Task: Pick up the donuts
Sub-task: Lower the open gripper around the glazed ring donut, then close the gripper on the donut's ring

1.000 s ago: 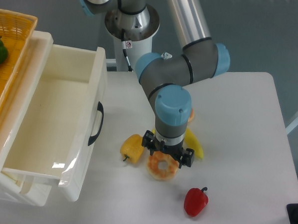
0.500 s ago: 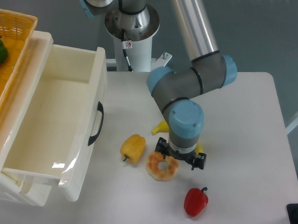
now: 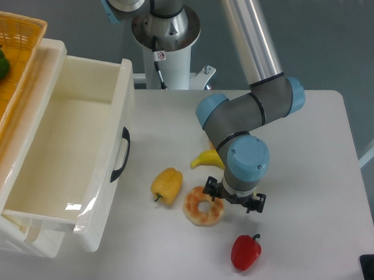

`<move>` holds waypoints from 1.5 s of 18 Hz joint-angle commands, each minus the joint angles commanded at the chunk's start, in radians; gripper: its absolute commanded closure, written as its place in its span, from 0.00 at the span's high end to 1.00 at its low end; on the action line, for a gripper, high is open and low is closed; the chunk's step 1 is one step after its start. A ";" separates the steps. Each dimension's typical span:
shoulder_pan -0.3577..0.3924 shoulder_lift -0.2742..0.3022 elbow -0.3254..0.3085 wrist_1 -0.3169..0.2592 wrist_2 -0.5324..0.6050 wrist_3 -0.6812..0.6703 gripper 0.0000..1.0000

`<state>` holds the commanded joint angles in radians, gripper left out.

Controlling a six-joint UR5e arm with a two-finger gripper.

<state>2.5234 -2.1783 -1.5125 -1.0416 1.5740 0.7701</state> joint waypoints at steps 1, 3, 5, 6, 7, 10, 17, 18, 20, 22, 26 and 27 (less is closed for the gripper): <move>0.000 -0.002 -0.002 0.000 -0.012 -0.012 1.00; 0.000 -0.005 -0.003 0.000 -0.017 -0.026 1.00; -0.003 -0.008 -0.005 0.000 -0.019 -0.038 1.00; -0.006 -0.011 -0.005 0.000 -0.019 -0.043 1.00; -0.009 -0.014 -0.005 0.000 -0.017 -0.045 1.00; -0.020 -0.015 -0.005 0.000 -0.019 -0.045 1.00; -0.034 -0.017 -0.005 0.000 -0.017 -0.046 1.00; -0.034 -0.017 -0.005 0.000 -0.017 -0.046 1.00; -0.034 -0.017 -0.005 0.000 -0.017 -0.046 0.97; -0.034 -0.020 -0.003 0.002 -0.017 -0.046 0.96; -0.037 -0.025 0.002 0.000 -0.015 -0.045 0.96; -0.038 -0.025 0.000 0.000 -0.015 -0.045 0.96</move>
<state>2.4851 -2.2028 -1.5125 -1.0416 1.5585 0.7256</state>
